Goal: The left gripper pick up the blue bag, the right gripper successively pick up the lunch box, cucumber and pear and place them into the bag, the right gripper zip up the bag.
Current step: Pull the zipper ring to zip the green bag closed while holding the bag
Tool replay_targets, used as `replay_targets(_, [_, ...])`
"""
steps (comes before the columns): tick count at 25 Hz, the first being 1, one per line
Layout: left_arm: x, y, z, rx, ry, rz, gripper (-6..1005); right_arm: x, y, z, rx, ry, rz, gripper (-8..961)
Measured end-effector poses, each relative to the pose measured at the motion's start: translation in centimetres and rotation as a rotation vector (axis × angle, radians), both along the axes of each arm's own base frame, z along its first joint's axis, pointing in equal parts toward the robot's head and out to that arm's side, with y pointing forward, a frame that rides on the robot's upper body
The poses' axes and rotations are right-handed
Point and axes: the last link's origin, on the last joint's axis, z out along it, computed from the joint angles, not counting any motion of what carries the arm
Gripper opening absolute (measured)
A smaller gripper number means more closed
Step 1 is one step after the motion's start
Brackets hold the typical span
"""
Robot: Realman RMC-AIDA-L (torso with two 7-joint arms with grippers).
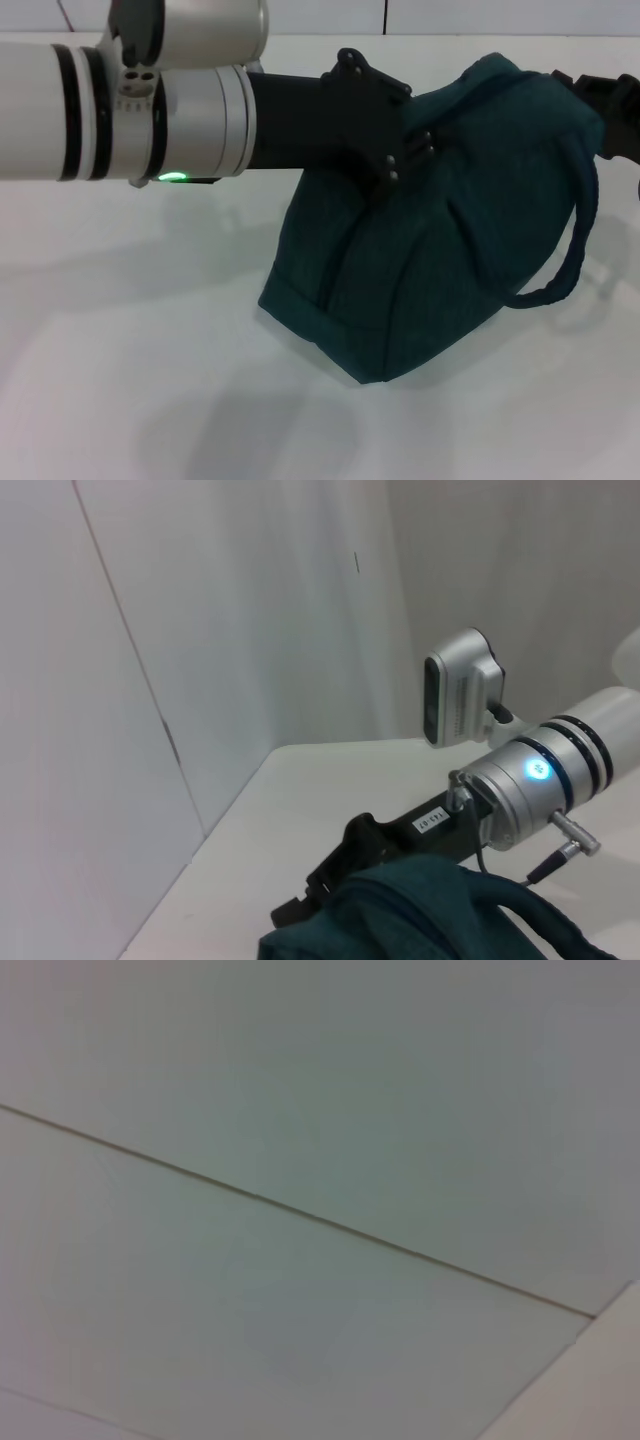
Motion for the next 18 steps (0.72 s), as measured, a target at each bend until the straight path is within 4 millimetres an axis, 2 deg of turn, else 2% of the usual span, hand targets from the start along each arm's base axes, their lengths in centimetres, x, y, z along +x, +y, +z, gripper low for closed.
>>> replay_targets(18, [-0.28,0.52,0.27,0.027,-0.019,0.028,96,-0.3,-0.05,-0.23,0.004,0.02,0.0,61])
